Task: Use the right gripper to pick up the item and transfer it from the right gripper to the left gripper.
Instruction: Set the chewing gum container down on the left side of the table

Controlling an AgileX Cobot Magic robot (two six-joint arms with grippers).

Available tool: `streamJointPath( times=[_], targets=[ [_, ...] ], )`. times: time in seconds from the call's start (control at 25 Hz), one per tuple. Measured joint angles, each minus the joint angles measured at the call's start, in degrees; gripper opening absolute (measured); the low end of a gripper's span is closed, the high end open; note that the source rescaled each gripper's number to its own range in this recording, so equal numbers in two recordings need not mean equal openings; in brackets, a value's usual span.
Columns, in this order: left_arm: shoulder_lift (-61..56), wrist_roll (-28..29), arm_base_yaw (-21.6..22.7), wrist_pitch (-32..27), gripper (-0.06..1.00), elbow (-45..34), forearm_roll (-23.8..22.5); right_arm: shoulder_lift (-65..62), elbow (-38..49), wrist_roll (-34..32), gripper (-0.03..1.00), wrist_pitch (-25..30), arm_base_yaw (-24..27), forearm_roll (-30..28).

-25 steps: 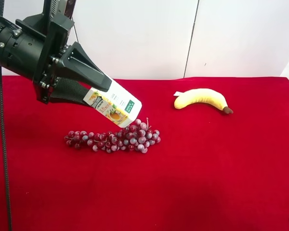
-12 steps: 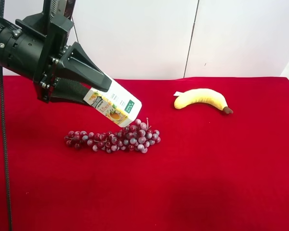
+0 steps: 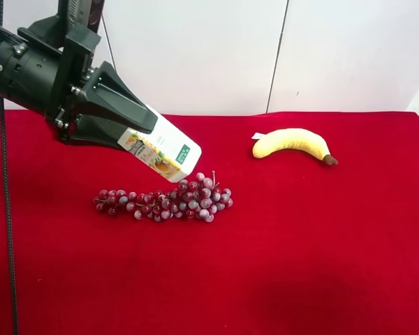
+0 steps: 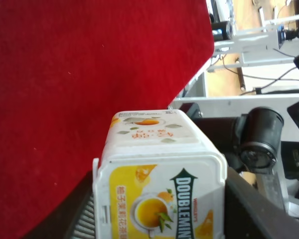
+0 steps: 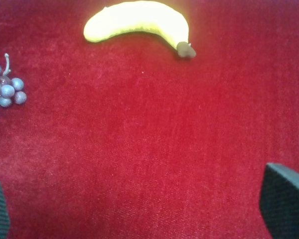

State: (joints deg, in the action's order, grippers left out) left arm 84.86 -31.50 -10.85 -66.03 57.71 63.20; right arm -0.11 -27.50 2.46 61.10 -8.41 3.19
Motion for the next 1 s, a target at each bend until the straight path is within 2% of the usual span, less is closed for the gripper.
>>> streamJointPath(
  times=[0.16, 0.28, 0.36, 0.52, 0.64, 0.72, 0.76, 0.88, 1.0],
  targets=[
    [-1.49, -2.05, 5.86, 0.17, 0.00, 0.00, -0.32, 0.00, 0.02, 0.00, 1.00, 0.00, 0.00, 0.00],
    [-3.08, -2.63, 11.95, 1.00, 0.00, 0.00, -3.12, 0.00, 0.02, 0.00, 1.00, 0.00, 0.00, 0.00],
    [-4.02, -2.68, 15.73, 2.46, 0.00, 0.00, -6.91, 0.00, 0.02, 0.00, 1.00, 0.00, 0.00, 0.00],
    [-5.36, -2.62, 21.90, 5.24, 0.00, 0.00, -18.26, 0.00, 0.02, 0.00, 1.00, 0.00, 0.00, 0.00],
    [-5.56, -1.20, 22.92, 8.39, 0.00, 0.00, -26.79, 0.00, 0.02, 0.00, 1.00, 0.00, 0.00, 0.00],
    [-5.56, 0.95, 22.92, 11.74, 0.00, 0.00, -34.25, 0.00, 0.02, 0.00, 1.00, 0.00, 0.00, 0.00],
    [-5.56, 0.95, 22.92, 11.74, 0.00, 0.00, -34.25, 0.00, 0.02, 0.00, 1.00, 0.00, 0.00, 0.00],
    [-5.56, 6.20, 22.92, 17.34, 0.00, 0.00, -42.14, 0.00, 0.02, 0.00, 1.00, 0.00, 0.00, 0.00],
    [-5.29, 9.14, 22.85, 21.62, 0.00, 0.00, -44.66, 0.00, 0.02, 0.00, 1.00, 0.00, 0.00, 0.00]
  ],
)
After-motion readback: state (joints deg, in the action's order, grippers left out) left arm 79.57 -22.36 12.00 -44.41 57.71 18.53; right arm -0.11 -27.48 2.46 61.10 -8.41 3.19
